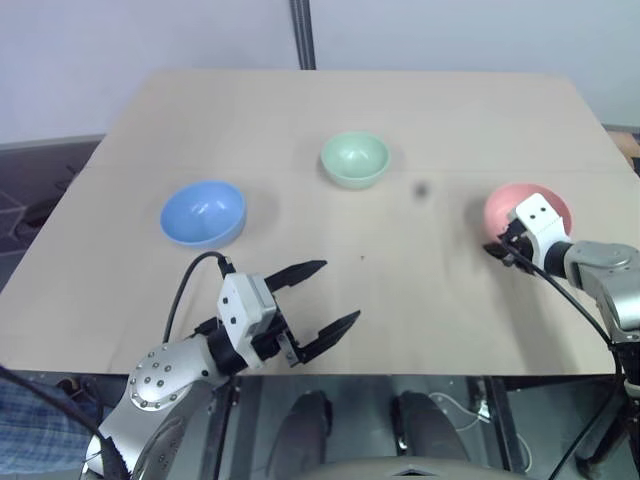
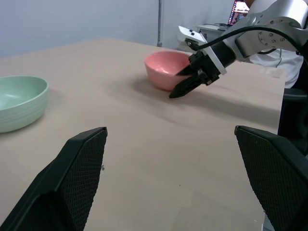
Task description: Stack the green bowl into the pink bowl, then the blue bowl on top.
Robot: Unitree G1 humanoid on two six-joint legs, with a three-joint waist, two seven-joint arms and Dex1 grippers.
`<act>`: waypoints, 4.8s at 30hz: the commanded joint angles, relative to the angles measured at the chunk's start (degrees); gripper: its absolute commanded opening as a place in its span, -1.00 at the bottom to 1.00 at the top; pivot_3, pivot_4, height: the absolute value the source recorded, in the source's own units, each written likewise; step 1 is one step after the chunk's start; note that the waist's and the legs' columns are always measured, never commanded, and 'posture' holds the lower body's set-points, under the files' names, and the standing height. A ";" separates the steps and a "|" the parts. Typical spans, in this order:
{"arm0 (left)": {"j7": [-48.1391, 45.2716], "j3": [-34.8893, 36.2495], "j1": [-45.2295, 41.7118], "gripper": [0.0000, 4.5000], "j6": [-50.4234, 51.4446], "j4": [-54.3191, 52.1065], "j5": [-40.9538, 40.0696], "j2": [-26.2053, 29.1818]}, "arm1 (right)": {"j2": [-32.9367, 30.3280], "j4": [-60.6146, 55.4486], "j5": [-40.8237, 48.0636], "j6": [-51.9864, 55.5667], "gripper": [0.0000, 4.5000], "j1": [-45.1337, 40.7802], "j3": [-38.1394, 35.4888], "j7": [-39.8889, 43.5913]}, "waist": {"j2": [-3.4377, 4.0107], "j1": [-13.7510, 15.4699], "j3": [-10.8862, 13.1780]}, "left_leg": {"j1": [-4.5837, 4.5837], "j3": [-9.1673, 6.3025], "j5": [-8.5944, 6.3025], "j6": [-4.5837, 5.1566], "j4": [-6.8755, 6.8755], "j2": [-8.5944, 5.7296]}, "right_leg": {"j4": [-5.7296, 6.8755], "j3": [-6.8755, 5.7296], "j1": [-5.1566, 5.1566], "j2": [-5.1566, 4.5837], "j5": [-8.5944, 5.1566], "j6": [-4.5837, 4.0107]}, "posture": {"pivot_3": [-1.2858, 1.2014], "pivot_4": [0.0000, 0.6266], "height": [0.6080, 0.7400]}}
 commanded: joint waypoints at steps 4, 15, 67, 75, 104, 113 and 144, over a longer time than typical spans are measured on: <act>0.40 0.49 0.39 1.00 -0.51 -1.20 -0.56 0.09 | -1.08 -1.16 -0.55 -3.25 -0.99 -0.11 0.35 0.86 | -0.05 -0.07 -0.02 | 0.01 -0.02 0.00 0.00 0.00 0.05 | 0.01 -0.03 0.00 0.05 0.00 0.00 | 0.03 -0.52 1.00; 1.03 1.96 1.02 1.00 0.39 -0.63 -0.35 0.95 | 0.57 -16.73 -2.18 -23.05 -0.99 1.49 12.64 12.09 | 0.01 -0.12 0.05 | -0.01 -0.02 0.00 0.00 0.00 0.04 | 0.00 -0.03 -0.03 0.04 0.00 0.01 | 0.03 -0.52 1.00; 10.82 18.65 -7.40 1.00 0.77 9.56 -5.28 -2.09 | 25.78 43.71 -5.41 -22.74 0.69 -45.61 17.76 7.52 | -0.04 -0.43 0.15 | -0.27 -0.02 0.00 -0.01 -0.09 0.01 | 0.20 -0.05 -0.46 0.01 0.02 -0.04 | 0.03 -0.52 1.00; 12.30 18.56 -10.72 1.00 1.57 14.69 -1.75 -0.45 | 34.77 65.07 -12.39 -35.21 0.69 -54.96 17.66 2.71 | -0.03 -0.38 0.16 | -0.44 0.06 0.01 -0.03 -0.18 0.01 | 0.26 0.03 -0.76 0.02 0.02 -0.05 | 0.03 -0.52 1.00; 10.11 15.18 -14.06 1.00 3.82 16.83 0.40 -1.82 | 40.68 75.83 -21.34 -40.17 -0.99 -57.81 16.16 -0.14 | -0.01 -0.61 0.17 | -0.56 0.09 0.02 -0.03 -0.19 0.01 | 0.36 0.09 -0.96 0.03 0.03 -0.05 | 0.03 -0.52 1.00; 5.75 14.76 -11.48 1.00 2.11 14.19 -1.88 -2.64 | 37.03 62.20 -20.71 -44.18 -0.99 -52.91 16.93 10.85 | -0.02 -1.16 0.16 | -0.61 0.08 0.02 -0.04 -0.19 0.01 | 0.34 0.08 -0.97 0.02 0.04 -0.05 | 0.03 -0.52 1.00; -8.14 8.79 -15.53 1.00 -2.38 22.12 -4.32 -2.12 | 7.78 -21.78 2.46 -4.42 0.17 -26.90 18.98 32.45 | -0.04 -0.21 0.14 | -1.13 -0.17 0.01 -0.02 0.46 -0.05 | 0.76 -0.17 -1.32 -0.04 0.05 -0.03 | 0.03 -0.52 1.00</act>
